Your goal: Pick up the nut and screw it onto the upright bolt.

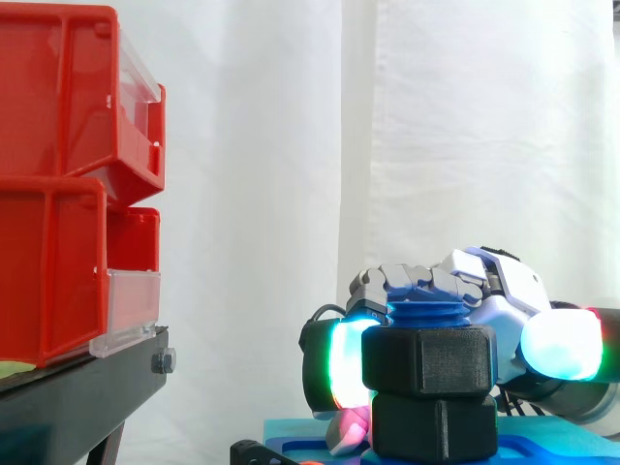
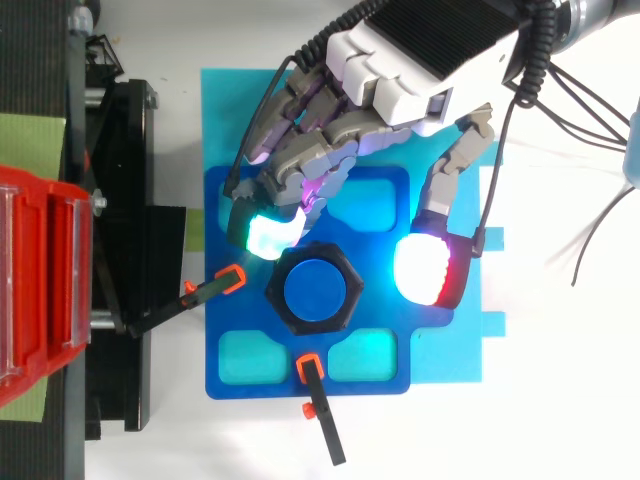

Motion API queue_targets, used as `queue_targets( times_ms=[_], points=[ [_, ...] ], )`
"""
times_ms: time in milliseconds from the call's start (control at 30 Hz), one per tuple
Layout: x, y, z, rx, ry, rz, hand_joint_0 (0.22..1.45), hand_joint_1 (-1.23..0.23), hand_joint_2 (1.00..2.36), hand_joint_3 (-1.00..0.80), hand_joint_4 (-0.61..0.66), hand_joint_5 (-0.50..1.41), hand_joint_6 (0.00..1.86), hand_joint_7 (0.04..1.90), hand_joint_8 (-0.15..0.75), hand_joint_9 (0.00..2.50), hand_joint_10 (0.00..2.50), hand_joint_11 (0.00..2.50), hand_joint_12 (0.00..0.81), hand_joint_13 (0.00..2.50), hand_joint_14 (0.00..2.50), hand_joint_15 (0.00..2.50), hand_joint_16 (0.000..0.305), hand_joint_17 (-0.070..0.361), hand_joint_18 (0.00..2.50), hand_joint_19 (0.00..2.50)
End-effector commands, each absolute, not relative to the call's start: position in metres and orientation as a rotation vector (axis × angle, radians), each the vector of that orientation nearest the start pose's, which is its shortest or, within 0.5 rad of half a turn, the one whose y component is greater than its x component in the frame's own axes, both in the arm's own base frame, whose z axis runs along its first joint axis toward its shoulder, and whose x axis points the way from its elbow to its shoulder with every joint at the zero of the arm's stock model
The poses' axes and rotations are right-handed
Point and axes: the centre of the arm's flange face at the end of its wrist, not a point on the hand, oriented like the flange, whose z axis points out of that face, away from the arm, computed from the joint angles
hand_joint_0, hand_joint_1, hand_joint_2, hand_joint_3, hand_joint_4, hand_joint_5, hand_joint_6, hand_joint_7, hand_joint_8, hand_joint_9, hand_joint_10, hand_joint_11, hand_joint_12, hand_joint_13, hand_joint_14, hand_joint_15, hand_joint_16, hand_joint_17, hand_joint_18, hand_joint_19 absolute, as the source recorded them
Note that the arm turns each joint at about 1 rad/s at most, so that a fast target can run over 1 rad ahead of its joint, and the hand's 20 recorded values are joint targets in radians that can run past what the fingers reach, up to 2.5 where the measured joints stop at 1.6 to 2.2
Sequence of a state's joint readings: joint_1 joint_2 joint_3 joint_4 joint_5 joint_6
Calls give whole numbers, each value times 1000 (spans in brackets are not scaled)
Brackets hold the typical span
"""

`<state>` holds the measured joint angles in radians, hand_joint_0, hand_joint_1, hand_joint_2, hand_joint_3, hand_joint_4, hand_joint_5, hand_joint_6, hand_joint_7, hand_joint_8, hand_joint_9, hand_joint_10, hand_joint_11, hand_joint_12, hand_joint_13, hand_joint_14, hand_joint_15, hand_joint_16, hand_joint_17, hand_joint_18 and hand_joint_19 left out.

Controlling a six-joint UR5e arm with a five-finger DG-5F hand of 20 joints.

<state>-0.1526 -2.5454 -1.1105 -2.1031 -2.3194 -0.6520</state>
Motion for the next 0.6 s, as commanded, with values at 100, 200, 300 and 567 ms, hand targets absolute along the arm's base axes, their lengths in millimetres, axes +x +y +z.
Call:
queue_targets(
  times_ms=[100, 200, 300, 567],
  points=[
    [787, -187, 158, -78, 1262, 1058, 499, -521, 1000, -500, 140, -12, 715, 1180, 259, 1276, 5, 164, 276, 845, 5, 136, 31, 70, 624, 275],
    [787, -188, 158, -79, 1259, 1056, 501, -519, 1000, -500, 137, -13, 715, 1180, 259, 1276, 6, 164, 275, 843, 7, 130, 31, 70, 623, 275],
    [787, -188, 159, -80, 1256, 1058, 497, -513, 1000, -500, 141, -14, 715, 1181, 262, 1272, 5, 162, 277, 844, 6, 136, 32, 71, 625, 273],
    [787, -188, 161, -87, 1250, 1060, 480, -470, 1000, -500, 164, -9, 647, 1283, 267, 1272, 7, 158, 287, 843, 5, 129, 33, 74, 633, 269]
  ],
)
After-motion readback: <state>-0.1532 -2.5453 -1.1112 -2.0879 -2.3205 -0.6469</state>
